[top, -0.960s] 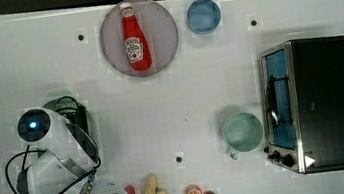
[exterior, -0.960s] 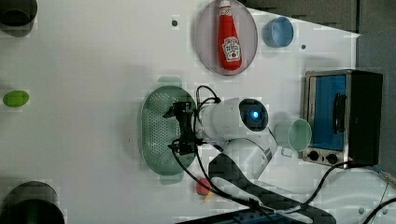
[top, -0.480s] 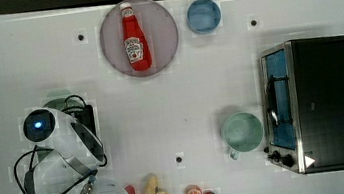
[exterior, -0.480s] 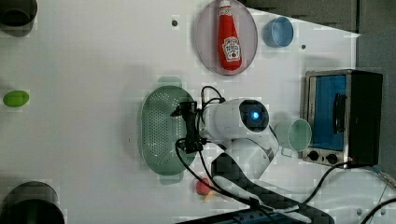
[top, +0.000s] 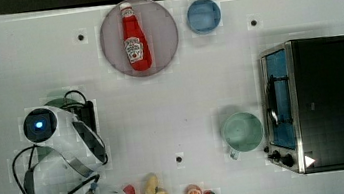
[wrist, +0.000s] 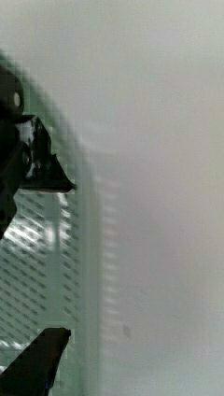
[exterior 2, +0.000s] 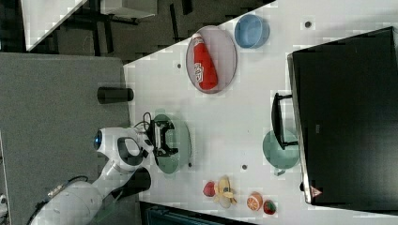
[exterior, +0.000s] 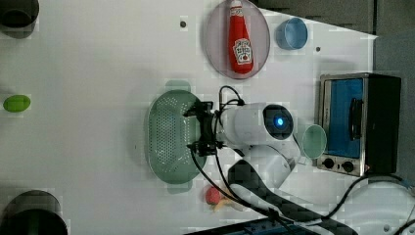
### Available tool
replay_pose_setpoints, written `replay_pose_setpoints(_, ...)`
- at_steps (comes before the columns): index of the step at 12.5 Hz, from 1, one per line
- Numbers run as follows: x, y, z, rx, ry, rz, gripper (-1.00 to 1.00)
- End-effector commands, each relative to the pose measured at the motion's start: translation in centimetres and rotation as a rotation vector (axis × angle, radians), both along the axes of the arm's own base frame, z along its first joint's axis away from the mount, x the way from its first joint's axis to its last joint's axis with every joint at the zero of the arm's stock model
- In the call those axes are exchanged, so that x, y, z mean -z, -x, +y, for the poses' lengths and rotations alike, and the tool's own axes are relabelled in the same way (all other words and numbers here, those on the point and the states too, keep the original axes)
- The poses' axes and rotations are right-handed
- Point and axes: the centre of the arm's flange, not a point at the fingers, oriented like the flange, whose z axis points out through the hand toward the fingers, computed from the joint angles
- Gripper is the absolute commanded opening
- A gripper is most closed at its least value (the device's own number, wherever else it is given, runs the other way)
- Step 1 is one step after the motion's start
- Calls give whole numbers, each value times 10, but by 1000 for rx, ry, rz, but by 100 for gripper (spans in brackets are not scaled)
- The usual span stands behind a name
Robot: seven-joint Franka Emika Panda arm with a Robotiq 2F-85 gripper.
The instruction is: Drag strainer left to right.
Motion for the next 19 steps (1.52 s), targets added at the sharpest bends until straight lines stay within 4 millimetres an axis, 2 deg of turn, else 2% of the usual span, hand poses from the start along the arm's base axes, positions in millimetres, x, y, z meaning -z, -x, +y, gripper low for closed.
replay_pose_setpoints(1, -7, -14, -46, -2, 16, -7, 100)
replay_pose_setpoints(10, -4, -20, -131, -3, 50, 9, 100)
replay_pose_setpoints(15, -7, -28, -187, -18, 68, 7, 100)
replay_pose_setpoints(19, -5, -27, -219, -12, 83, 8, 100)
